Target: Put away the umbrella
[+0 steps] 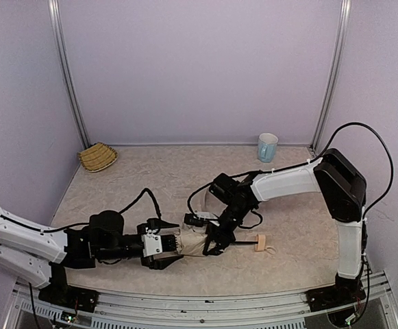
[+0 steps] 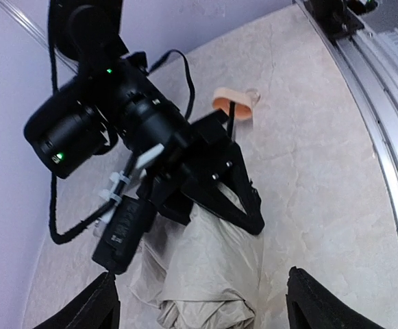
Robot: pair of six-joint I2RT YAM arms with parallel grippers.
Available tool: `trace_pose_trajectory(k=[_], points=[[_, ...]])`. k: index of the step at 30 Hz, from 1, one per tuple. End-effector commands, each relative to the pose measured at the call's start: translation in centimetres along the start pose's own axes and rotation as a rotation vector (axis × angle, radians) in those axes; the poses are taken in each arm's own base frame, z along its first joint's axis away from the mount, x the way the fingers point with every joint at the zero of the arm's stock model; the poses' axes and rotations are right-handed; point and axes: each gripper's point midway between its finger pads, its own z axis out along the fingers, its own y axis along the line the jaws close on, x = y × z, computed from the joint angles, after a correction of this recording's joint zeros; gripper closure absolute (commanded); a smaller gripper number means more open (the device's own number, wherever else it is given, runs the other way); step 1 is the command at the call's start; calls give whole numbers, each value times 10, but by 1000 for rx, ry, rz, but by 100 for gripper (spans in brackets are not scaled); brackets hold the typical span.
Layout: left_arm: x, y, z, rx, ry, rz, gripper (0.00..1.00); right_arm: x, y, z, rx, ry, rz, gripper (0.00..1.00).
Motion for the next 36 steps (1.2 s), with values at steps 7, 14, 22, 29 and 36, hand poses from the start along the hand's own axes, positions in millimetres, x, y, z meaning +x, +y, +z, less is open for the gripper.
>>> trace_pose_trajectory(k=[7,14,22,29,36], points=[[71,-32,49,189,343,186,1,102,12,40,-114,336,309,85],[108,-48,61,316,486,120,30,83,0,30,-86,253,282,75],[131,-71,61,503,623,-5,60,52,-25,0,9,73,282,45],[156,-95,57,627,760,-120,60,13,-22,-51,132,-122,152,35],[164,-99,51,730,822,-346,68,6,-18,-107,363,-243,54,29]])
